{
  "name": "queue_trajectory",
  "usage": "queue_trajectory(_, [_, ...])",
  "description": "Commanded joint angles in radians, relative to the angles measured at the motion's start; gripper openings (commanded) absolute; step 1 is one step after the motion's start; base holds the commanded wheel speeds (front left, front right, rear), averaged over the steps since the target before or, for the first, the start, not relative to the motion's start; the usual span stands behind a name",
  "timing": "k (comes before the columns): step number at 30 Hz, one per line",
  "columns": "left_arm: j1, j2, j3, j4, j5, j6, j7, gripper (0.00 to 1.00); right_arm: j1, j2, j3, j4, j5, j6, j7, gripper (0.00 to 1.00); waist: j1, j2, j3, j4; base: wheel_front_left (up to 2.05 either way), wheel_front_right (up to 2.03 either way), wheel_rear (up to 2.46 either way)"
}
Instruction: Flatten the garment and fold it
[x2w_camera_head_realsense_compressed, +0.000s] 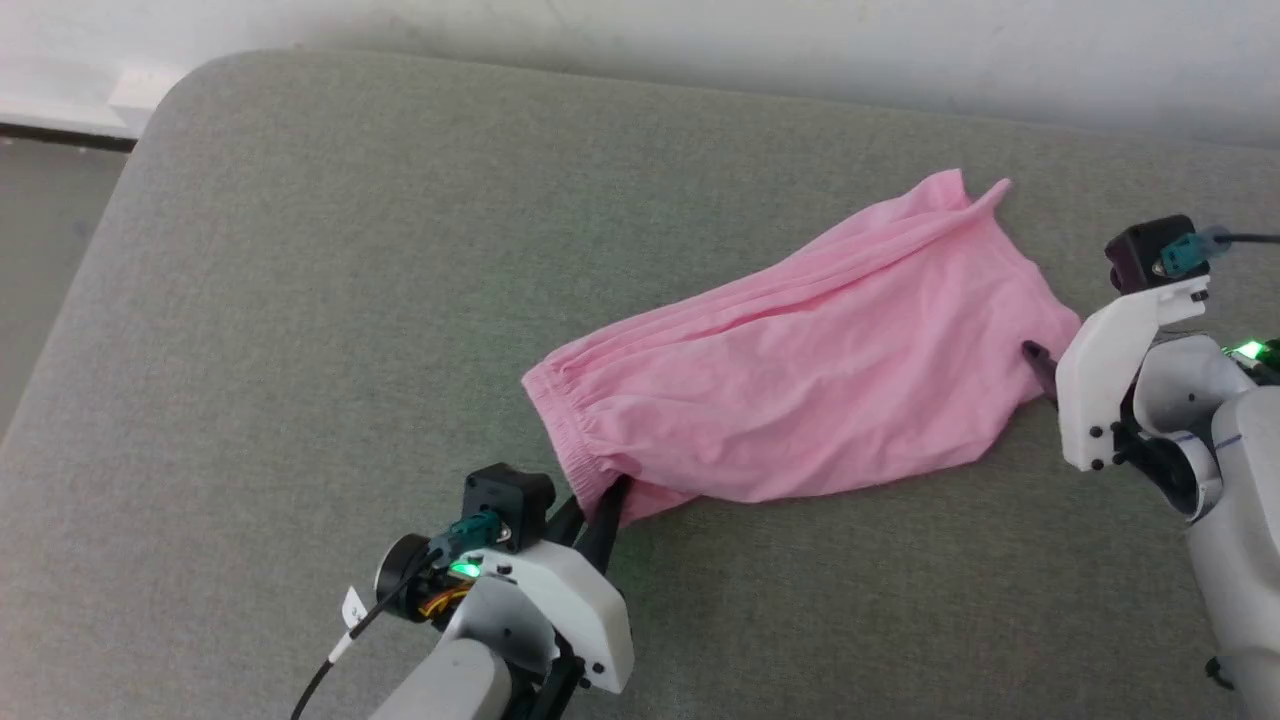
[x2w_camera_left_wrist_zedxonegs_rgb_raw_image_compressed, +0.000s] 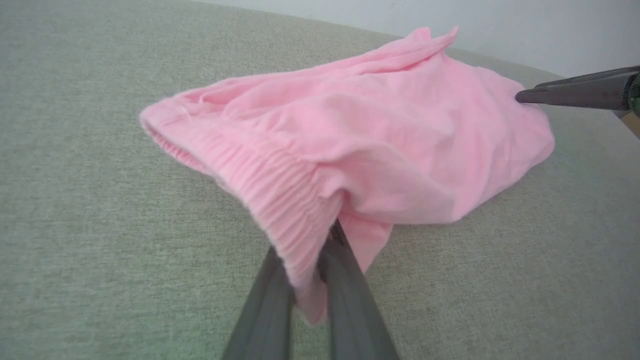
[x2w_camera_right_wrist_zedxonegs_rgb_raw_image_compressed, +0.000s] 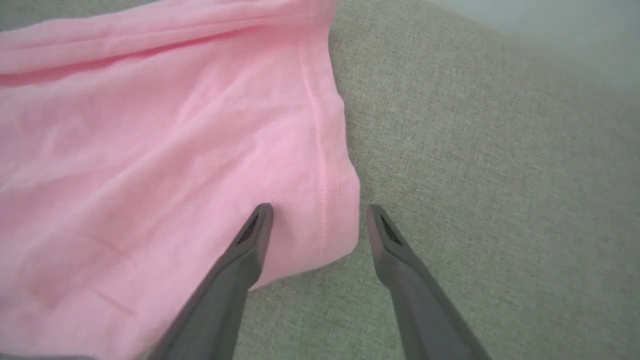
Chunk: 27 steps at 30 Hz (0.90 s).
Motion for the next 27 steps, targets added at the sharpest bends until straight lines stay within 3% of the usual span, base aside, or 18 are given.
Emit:
queue_trajectory(1, [-0.022, -0.008, -0.006, -0.001, 0.010, -0.008, -0.003, 0.00, -0.038, -0.008, 0.008, 0.046, -0.036, -0.002, 0.016, 1.00, -0.0001, 0.0000, 0.027, 0.031, 0.00, 0.00, 0.00])
queue_trajectory(6, [-0.038, -0.019, -0.025, 0.015, 0.016, -0.020, -0.007, 0.00, -0.097, -0.011, 0.049, 0.181, -0.091, -0.002, 0.048, 1.00, -0.0001, 0.0000, 0.038, 0.057, 0.00, 0.00, 0.00])
queue_trajectory(10, [-0.043, -0.024, -0.032, 0.027, 0.015, -0.025, -0.013, 0.00, -0.106, -0.002, 0.106, 0.246, -0.049, -0.002, 0.076, 1.00, -0.0001, 0.0000, 0.039, 0.067, 0.00, 0.00, 0.00])
queue_trajectory(11, [-0.043, -0.024, -0.032, 0.031, 0.014, -0.026, -0.014, 0.00, -0.104, -0.001, 0.120, 0.256, -0.028, -0.002, 0.080, 0.93, -0.0001, 0.0000, 0.038, 0.067, 0.00, 0.00, 0.00])
queue_trajectory(12, [-0.043, -0.023, -0.033, 0.041, 0.013, -0.026, -0.016, 0.00, -0.102, -0.004, 0.147, 0.267, 0.010, -0.002, 0.083, 0.00, -0.0001, 0.0000, 0.036, 0.067, 0.00, 0.00, 0.00])
queue_trajectory(17, [-0.036, -0.017, -0.036, 0.055, 0.011, -0.023, -0.017, 0.00, -0.097, -0.039, 0.183, 0.287, 0.058, -0.002, 0.055, 0.00, -0.0001, 0.0000, 0.018, 0.056, 0.00, 0.00, 0.00])
queue_trajectory(27, [-0.022, 0.015, -0.058, 0.057, 0.000, -0.057, 0.004, 0.00, -0.029, -0.099, 0.128, 0.250, 0.194, -0.002, -0.033, 0.00, -0.0001, 0.0000, -0.061, 0.014, 0.00, 0.00, 0.00])
